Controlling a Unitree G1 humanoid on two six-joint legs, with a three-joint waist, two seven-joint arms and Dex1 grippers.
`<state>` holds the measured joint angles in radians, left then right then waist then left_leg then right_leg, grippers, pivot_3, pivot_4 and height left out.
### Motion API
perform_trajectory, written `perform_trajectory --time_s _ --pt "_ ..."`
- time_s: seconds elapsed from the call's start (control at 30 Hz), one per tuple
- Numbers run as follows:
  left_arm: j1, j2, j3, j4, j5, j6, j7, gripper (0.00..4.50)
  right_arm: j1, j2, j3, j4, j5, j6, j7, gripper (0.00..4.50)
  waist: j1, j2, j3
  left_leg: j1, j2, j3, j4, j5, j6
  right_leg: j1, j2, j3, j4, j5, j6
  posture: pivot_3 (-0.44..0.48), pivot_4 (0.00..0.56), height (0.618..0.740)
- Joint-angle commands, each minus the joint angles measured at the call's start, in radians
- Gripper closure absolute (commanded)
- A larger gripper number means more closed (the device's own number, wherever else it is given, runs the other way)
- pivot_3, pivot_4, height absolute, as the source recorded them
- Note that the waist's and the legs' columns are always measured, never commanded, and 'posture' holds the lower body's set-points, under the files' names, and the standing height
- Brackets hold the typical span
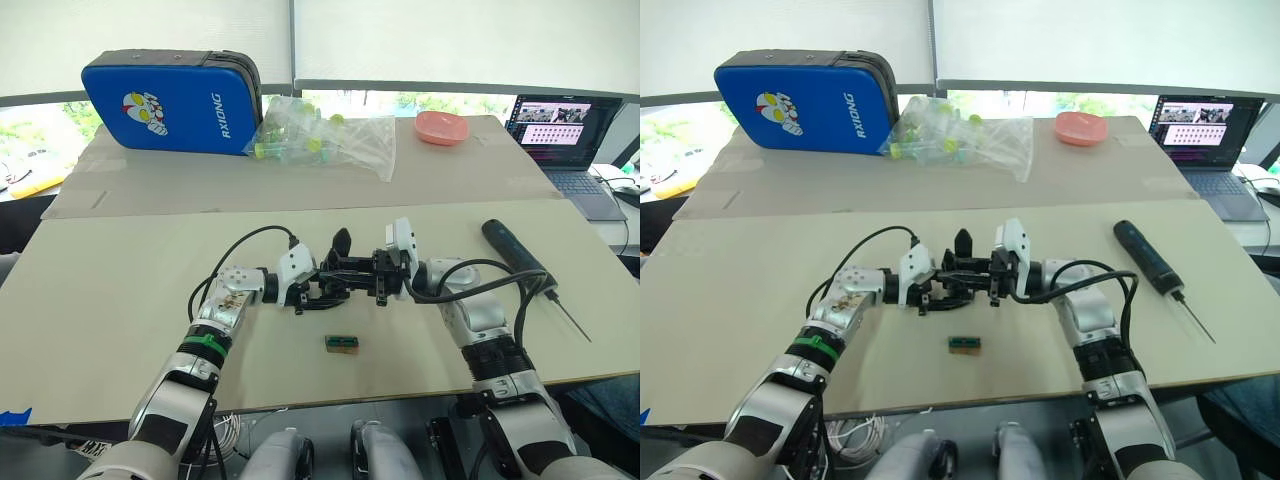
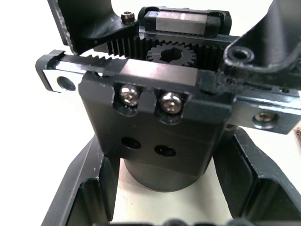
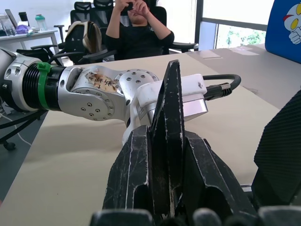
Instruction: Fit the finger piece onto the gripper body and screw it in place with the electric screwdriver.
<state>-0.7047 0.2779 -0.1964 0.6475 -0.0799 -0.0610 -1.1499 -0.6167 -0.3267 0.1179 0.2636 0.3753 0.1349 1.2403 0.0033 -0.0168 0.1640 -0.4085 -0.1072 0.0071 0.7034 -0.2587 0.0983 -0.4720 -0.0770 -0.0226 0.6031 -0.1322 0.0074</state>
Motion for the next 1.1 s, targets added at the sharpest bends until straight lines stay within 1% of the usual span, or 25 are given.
perform_trajectory --time_s 0.03,0.33,0.5,0.63,0.87,1.1 --pt "-0.02 -0.007 0.001 -0.002 -0.006 -0.012 -0.004 2.19 -0.021 -0.003 -0.004 -0.016 0.006 -0.01 0.01 4.08 0.0 0.0 0.0 0.0 0.0 0.0 0.0 0.0 0.0 0.0 0.0 0.0 0.0 0.0 0.0 0.0 0.15 0.74" --pt "-0.025 -0.004 -0.002 0.005 -0.001 -0.022 -0.008 2.19 -0.043 -0.006 0.018 0.092 -0.036 -0.06 0.048 4.08 0.0 0.0 0.0 0.001 0.0 0.0 0.0 0.0 0.0 0.001 0.0 0.0 0.0 0.0 0.0 0.0 0.15 0.74" --pt "-0.027 -0.005 -0.002 0.005 -0.002 -0.025 -0.008 2.19 -0.051 -0.008 0.031 0.157 -0.052 -0.084 0.072 4.08 -0.002 0.0 0.0 0.004 0.0 0.0 0.0 0.0 0.0 0.004 0.0 0.0 0.0 0.0 0.0 0.0 0.15 0.74" --pt "-0.024 0.0 -0.003 0.002 0.0 -0.028 -0.008 2.19 -0.047 -0.015 0.032 0.163 -0.043 -0.081 0.093 4.08 -0.002 0.0 0.0 0.007 0.0 0.0 -0.001 0.0 0.0 0.007 0.0 0.0 -0.001 0.0 0.0 0.0 0.15 0.74" --pt "-0.018 0.001 -0.002 -0.001 0.001 -0.03 -0.005 2.19 -0.067 -0.008 0.039 0.194 -0.055 -0.087 0.095 4.08 -0.003 0.0 0.0 0.007 0.0 0.0 -0.001 0.0 0.0 0.007 0.0 0.0 -0.001 0.0 0.0 0.0 0.15 0.74" --pt "-0.023 0.002 0.0 0.007 0.003 -0.035 -0.003 2.19 -0.074 -0.026 0.03 0.172 -0.042 -0.066 0.11 4.08 -0.003 0.0 0.0 0.007 0.0 0.0 -0.001 0.0 0.0 0.007 0.0 0.0 -0.001 0.0 0.0 0.0 0.15 0.74"
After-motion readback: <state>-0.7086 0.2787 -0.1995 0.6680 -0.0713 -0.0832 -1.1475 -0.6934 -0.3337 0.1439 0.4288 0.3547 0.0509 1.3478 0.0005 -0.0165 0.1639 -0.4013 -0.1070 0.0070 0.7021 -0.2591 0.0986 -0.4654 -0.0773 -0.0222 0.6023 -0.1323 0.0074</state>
